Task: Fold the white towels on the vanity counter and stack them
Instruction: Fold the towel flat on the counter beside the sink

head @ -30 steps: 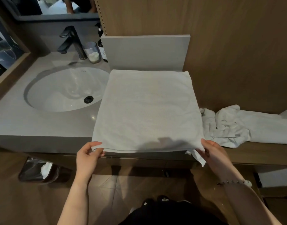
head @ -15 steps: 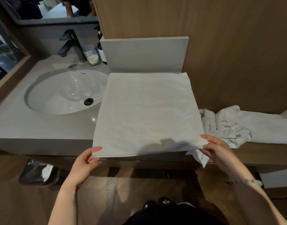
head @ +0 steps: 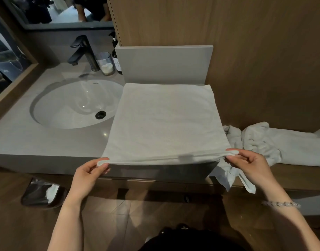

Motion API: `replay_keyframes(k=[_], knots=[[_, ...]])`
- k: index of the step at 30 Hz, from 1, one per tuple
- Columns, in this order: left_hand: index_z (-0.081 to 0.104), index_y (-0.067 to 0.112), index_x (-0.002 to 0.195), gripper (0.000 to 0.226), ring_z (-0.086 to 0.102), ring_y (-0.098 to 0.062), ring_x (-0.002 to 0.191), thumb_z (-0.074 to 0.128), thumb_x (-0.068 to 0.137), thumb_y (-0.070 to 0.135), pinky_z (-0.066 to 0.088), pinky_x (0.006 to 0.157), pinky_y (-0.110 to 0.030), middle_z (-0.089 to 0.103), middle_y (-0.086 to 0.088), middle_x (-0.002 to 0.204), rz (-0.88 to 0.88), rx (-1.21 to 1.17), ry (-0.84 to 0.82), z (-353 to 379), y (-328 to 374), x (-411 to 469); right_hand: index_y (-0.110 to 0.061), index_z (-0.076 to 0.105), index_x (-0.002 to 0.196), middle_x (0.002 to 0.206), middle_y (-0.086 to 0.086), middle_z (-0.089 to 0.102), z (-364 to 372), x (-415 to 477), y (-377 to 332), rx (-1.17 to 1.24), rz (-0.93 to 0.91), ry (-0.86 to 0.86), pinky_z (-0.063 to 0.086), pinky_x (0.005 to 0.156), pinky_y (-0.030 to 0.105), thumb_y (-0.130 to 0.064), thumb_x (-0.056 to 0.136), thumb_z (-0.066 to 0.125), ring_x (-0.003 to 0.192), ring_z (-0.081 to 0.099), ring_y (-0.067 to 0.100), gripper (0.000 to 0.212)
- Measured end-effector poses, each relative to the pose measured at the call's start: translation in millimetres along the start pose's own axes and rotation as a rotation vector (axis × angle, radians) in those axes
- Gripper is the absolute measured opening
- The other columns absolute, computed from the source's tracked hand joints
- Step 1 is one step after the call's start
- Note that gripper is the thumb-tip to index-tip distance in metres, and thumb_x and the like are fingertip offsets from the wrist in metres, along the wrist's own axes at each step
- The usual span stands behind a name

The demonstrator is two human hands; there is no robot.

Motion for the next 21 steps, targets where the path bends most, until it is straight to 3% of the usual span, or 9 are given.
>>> replay_keyframes(k=[1, 3, 5, 7, 9, 12, 16, 21], knots=[[0.067, 0.021, 0.089, 0.020, 0.068, -0.005, 0.071, 0.059, 0.087, 0.003, 0.052, 0.069, -0.010, 0.071, 0.006, 0.080, 0.021, 0.007, 0.028, 1, 2, 1, -0.033, 0.075, 0.077, 0.079, 0.003, 0.073, 1, 2, -2, 0.000, -0.015, 0.024, 0.055, 0.068, 0.015, -0.056, 0.057, 0.077, 0.076, 0.069, 0.013, 0.031], [0.067, 0.016, 0.088, 0.010, 0.062, -0.009, 0.079, 0.061, 0.087, 0.008, 0.049, 0.076, -0.016, 0.067, 0.005, 0.084, 0.074, 0.104, 0.100, 2, 7, 3, -0.030, 0.073, 0.073, 0.077, -0.001, 0.072, 3, 8, -4, -0.021, -0.063, 0.088, 0.055, 0.069, 0.020, -0.036, 0.073, 0.072, 0.077, 0.067, 0.016, 0.007], [0.067, 0.010, 0.094, 0.009, 0.055, -0.014, 0.090, 0.061, 0.088, 0.014, 0.041, 0.081, -0.023, 0.060, 0.000, 0.096, 0.115, 0.246, 0.174, 3, 13, 6, -0.023, 0.069, 0.078, 0.083, 0.003, 0.065, 4, 15, -6, -0.099, -0.105, 0.177, 0.048, 0.072, 0.020, -0.021, 0.081, 0.068, 0.081, 0.059, 0.013, 0.004], [0.065, 0.009, 0.102, 0.015, 0.052, -0.015, 0.100, 0.057, 0.091, 0.016, 0.037, 0.086, -0.026, 0.057, -0.001, 0.106, 0.154, 0.258, 0.191, 5, 20, 10, -0.015, 0.068, 0.088, 0.094, 0.002, 0.057, 5, 21, -10, -0.155, -0.140, 0.228, 0.041, 0.073, 0.011, -0.019, 0.084, 0.066, 0.090, 0.052, 0.012, 0.006], [0.062, 0.011, 0.104, 0.016, 0.054, -0.014, 0.094, 0.051, 0.094, 0.017, 0.038, 0.080, -0.023, 0.060, 0.000, 0.101, 0.175, 0.224, 0.180, 10, 30, 13, -0.010, 0.067, 0.095, 0.103, 0.001, 0.058, 9, 26, -13, -0.139, -0.168, 0.222, 0.040, 0.077, 0.012, -0.020, 0.088, 0.061, 0.097, 0.053, 0.012, 0.014], [0.056, 0.010, 0.098, 0.012, 0.051, -0.008, 0.073, 0.046, 0.097, 0.017, 0.038, 0.063, -0.019, 0.057, 0.003, 0.079, 0.206, 0.235, 0.188, 19, 42, 22, -0.017, 0.063, 0.089, 0.086, 0.005, 0.062, 17, 32, -20, -0.099, -0.185, 0.225, 0.041, 0.065, 0.017, -0.025, 0.094, 0.052, 0.078, 0.056, 0.012, 0.014], [0.052, 0.011, 0.097, 0.012, 0.051, -0.017, 0.080, 0.044, 0.098, 0.020, 0.040, 0.064, -0.026, 0.055, -0.002, 0.084, 0.238, 0.254, 0.177, 26, 52, 42, 0.006, 0.056, 0.089, 0.080, 0.027, 0.055, 23, 45, -21, -0.144, -0.189, 0.298, 0.035, 0.056, 0.028, -0.027, 0.095, 0.049, 0.067, 0.048, 0.028, 0.034], [0.050, 0.012, 0.092, 0.013, 0.049, -0.015, 0.074, 0.043, 0.098, 0.021, 0.038, 0.062, -0.025, 0.053, 0.004, 0.078, 0.289, 0.352, 0.186, 38, 64, 68, -0.002, 0.054, 0.081, 0.072, 0.011, 0.054, 26, 63, -18, -0.240, -0.153, 0.380, 0.035, 0.057, 0.028, -0.028, 0.096, 0.048, 0.064, 0.046, 0.017, 0.031]])
Point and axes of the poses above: each hand's wrist, its own x-axis towards the middle knuckle, its own z-axis out of the palm, y = z × x, the point moved 4 cm from there along x, towards the middle knuckle
